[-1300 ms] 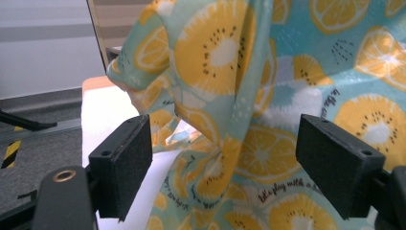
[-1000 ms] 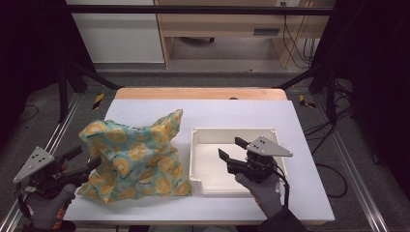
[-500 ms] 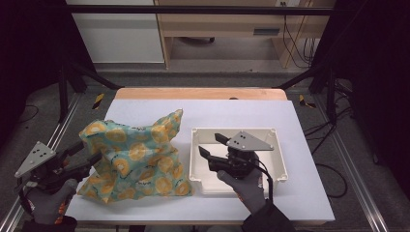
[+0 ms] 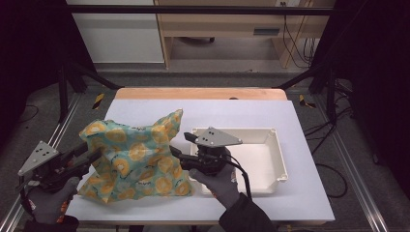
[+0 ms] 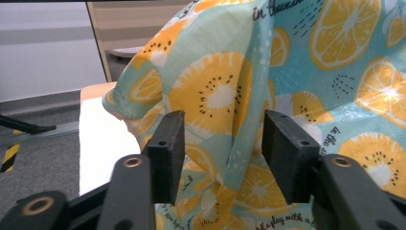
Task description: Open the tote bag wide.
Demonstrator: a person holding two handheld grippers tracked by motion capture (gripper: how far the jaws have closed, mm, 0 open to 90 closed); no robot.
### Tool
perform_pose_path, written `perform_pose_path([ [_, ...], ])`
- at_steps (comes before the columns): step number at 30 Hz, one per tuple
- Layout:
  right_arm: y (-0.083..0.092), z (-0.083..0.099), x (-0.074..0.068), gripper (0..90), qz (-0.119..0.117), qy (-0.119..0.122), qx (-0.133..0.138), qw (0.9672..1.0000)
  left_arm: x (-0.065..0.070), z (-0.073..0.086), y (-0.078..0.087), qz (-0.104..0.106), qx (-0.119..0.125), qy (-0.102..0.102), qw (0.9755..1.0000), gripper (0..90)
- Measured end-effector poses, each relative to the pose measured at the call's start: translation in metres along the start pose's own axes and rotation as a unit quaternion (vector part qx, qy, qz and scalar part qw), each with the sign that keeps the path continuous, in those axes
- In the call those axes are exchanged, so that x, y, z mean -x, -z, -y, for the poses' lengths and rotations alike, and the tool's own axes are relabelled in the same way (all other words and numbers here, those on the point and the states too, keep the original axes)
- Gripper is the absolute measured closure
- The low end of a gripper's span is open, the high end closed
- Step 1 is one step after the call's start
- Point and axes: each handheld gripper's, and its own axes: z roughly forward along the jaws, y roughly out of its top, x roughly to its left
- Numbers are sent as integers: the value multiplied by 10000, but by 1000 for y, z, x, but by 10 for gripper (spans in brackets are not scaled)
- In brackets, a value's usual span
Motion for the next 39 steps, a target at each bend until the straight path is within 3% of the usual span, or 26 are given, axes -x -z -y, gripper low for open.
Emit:
perform_pose_path([
  [7, -14, -1, -7, 451, -104, -22, -51, 9999, 0, 1, 0, -3, -34, 107, 9999, 604],
  [14, -25, -4, -12, 547, -43, 54, -142, 9999, 1, 2, -1, -33, -125, 134, 9998, 711],
  [25, -25, -8, -14, 887, -135, 69, -254, 9996, 4, 2, 2, -28, -49, 104, 9999, 876],
  [36, -13, -12, -23, 900, -395, 159, -76, 9991, 4, 2, 12, 51, 87, 171, 9998, 899],
  [39, -9, -8, -26, 900, -468, 209, -87, 9986, 6, 3, 18, 62, 105, 106, 9999, 899],
])
